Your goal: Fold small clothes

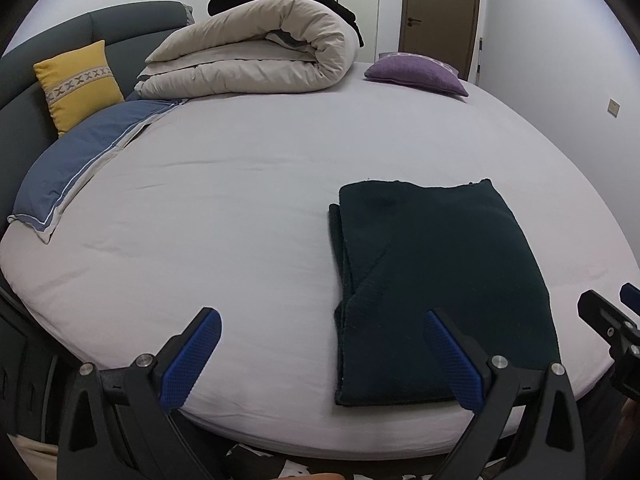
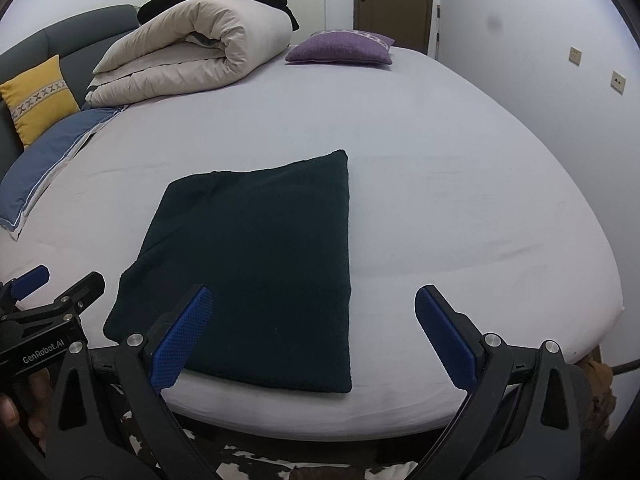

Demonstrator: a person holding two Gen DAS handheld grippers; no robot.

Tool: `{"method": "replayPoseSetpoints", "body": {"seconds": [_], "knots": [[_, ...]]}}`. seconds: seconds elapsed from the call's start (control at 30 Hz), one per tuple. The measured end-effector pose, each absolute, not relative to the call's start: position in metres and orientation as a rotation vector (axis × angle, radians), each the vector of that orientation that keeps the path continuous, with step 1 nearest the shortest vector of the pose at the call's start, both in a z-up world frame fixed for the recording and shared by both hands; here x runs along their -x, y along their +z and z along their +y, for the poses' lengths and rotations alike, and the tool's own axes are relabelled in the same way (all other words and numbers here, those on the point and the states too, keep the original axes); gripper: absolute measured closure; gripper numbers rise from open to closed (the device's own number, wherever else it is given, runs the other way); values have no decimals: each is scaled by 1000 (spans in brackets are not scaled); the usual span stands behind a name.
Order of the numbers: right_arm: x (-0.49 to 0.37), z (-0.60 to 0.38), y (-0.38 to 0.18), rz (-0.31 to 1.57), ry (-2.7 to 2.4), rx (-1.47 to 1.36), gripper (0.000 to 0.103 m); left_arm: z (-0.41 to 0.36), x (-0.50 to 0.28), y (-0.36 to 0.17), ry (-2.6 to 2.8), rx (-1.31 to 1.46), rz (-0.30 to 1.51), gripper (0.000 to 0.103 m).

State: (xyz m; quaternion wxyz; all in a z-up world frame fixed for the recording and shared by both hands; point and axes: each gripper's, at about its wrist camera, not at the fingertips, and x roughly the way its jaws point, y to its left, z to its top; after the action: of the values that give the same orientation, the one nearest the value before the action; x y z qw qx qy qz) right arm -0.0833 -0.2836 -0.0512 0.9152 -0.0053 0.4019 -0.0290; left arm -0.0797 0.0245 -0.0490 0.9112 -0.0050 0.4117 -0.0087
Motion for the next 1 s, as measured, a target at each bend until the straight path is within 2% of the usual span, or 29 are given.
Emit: {"method": "replayPoseSetpoints", "body": {"seconds": [1.0], "knots": [[86, -272, -54, 834, -60, 1, 0, 24, 79, -48, -16, 16, 844, 0]]}}
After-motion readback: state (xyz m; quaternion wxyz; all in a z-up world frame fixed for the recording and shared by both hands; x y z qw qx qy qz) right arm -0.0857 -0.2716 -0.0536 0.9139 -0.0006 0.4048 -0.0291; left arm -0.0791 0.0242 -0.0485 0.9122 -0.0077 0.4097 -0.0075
